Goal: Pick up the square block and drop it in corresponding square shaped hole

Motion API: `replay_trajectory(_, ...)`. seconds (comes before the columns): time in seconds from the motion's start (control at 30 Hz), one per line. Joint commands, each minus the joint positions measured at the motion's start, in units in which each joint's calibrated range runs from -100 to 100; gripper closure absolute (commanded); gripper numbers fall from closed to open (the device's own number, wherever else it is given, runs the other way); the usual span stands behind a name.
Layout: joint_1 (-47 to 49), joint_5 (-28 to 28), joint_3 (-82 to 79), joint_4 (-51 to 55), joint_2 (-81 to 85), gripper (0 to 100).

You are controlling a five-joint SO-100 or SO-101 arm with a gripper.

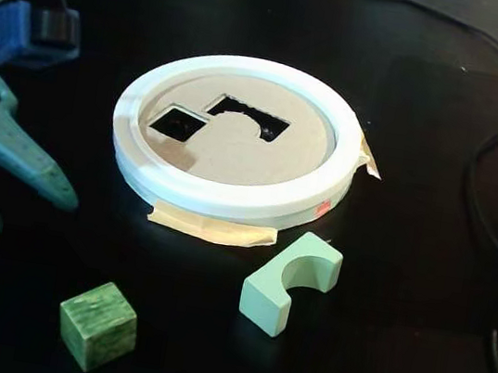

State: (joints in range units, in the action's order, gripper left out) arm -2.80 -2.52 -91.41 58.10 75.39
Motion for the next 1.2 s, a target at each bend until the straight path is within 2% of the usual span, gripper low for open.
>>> replay_trajectory(0.0,-0.7,0.1,0.4,-1.5,0.6,0)
replay_trajectory(0.33,0.1,-0.2,2.0,-1.5,0.7,0)
replay_trajectory(0.6,1.0,-0.5,12.1,-0.1,-0.4,0)
replay_trajectory(0.77,1.2,-3.2,21.2,0.5,-3.5,0)
replay_trajectory(1.0,-0.4,-4.6,43.8,6.0,-32.2,0)
replay_trajectory(1.03,-0.4,-5.8,50.5,8.5,-40.5,0)
replay_trajectory(1.17,-0.6,-8.9,64.3,15.5,-56.6,0)
